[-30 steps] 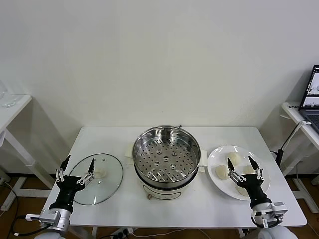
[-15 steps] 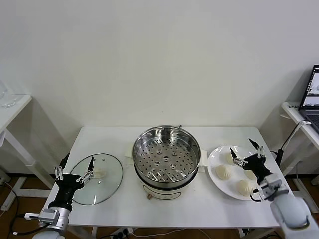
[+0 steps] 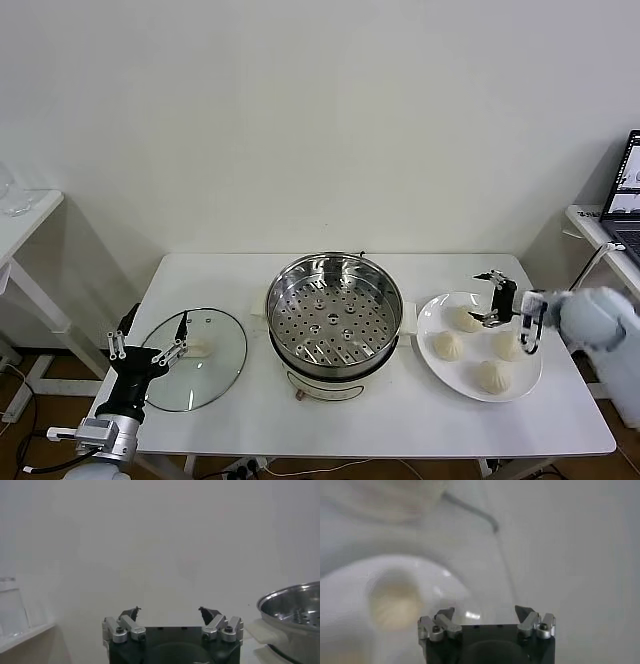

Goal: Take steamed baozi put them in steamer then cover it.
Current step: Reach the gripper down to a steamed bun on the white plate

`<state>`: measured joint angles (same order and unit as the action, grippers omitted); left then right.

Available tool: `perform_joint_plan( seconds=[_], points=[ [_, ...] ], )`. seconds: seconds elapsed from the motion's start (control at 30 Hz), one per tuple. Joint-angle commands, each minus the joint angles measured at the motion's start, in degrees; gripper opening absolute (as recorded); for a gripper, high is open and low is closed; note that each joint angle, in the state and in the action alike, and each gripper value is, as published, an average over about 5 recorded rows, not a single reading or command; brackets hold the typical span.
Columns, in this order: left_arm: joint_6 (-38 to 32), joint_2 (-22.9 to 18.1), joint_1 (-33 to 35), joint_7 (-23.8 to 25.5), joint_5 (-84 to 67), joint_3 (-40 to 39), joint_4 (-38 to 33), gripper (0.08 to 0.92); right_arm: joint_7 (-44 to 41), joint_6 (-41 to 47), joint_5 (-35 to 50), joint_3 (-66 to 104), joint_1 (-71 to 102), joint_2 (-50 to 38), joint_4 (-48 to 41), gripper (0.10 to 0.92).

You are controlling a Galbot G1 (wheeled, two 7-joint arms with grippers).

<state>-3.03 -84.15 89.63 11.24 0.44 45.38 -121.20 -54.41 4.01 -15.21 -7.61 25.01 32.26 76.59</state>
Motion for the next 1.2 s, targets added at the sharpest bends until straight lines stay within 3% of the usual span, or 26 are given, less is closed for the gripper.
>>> perform_joint_plan(
  seconds=[0.03, 0.5, 1.2],
  points=[
    [0.0, -0.3, -0.1, -0.2, 0.1, -0.3, 0.1, 0.823, -17.2, -1.8, -5.4, -23.7, -24.2, 1.3, -13.8, 0.823],
    [0.1, -0.8, -0.1, -0.3, 0.6, -0.4, 1.0, 0.823, -14.6, -3.9, -8.0, -22.4, -22.6, 13.0, -24.4, 0.823],
    [-0.4, -0.9, -0.2, -0.3, 1.4, -0.4, 1.9, 0.823, -11.9, -5.2, -10.1, -19.1, -19.6, 18.2, -30.4, 0.823]
  ],
)
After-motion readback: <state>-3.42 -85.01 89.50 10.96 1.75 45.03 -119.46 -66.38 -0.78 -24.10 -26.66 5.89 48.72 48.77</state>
